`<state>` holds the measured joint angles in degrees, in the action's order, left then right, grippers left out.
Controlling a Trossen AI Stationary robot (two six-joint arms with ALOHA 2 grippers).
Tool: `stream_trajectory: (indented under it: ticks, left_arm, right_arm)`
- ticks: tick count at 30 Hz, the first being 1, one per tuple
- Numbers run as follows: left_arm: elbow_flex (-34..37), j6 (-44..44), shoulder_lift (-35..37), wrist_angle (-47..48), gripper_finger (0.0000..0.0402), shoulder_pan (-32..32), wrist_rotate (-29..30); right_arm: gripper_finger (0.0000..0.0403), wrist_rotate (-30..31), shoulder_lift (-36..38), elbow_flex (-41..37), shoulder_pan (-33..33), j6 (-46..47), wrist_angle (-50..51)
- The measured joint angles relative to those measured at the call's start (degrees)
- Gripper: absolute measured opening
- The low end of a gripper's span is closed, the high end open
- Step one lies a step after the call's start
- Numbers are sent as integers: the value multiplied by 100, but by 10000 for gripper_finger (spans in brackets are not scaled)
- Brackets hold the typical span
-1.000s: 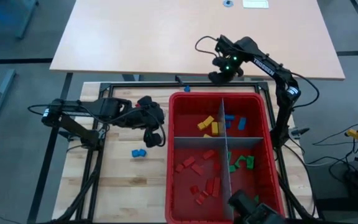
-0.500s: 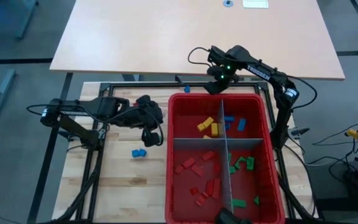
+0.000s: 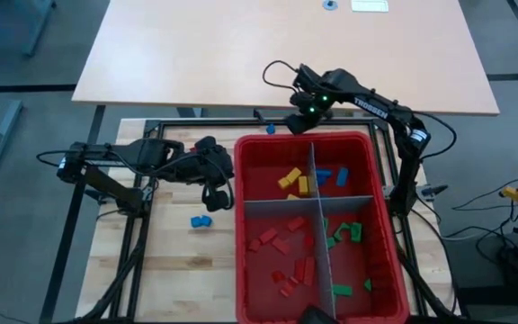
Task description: Sort blocks
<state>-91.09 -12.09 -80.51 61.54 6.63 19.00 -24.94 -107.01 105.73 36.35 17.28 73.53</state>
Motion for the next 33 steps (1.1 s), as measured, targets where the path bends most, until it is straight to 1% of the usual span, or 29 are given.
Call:
stream_trajectory:
  ticks: [6, 11, 13, 18, 20, 22, 24, 27, 29, 31, 33]
  left_arm:
    - [0, 3, 0, 5, 0, 0, -2]
    - [0, 52, 0, 15, 0, -6, -3]
    - [0, 125, 0, 15, 0, -38, -4]
    - [4, 312, 0, 22, 0, -213, -4]
    - [4, 429, 0, 21, 0, -286, -4]
    - [33, 558, 2, -17, 0, -351, -5]
    - [112, 687, 2, -175, 0, -437, -65]
    - [314, 880, 4, -656, 0, -549, -546]
    - [458, 974, 4, -1039, 0, -635, -865]
    - [579, 1016, 4, -1291, 0, -695, -1000]
    - [681, 1058, 4, -1462, 0, -772, -1035]
  right_arm:
    - [0, -246, -4, -2, -79, 249, -437]
    - [0, -303, -4, -2, -175, 328, -699]
    - [0, -280, -4, 0, -181, 336, -706]
    - [0, 99, 14, 213, -163, 380, -498]
    - [0, -33, 27, 457, -109, 383, -291]
    - [0, 110, 72, 754, -67, 253, 58]
    - [0, 434, 81, 1010, -16, 113, 395]
    - [0, 1124, 133, 1295, 27, -50, 974]
    - [0, 1427, 279, 1424, 27, -61, 1222]
    - [0, 1494, 477, 1451, 27, -66, 1411]
    - [0, 1541, 682, 1377, 32, -11, 1387]
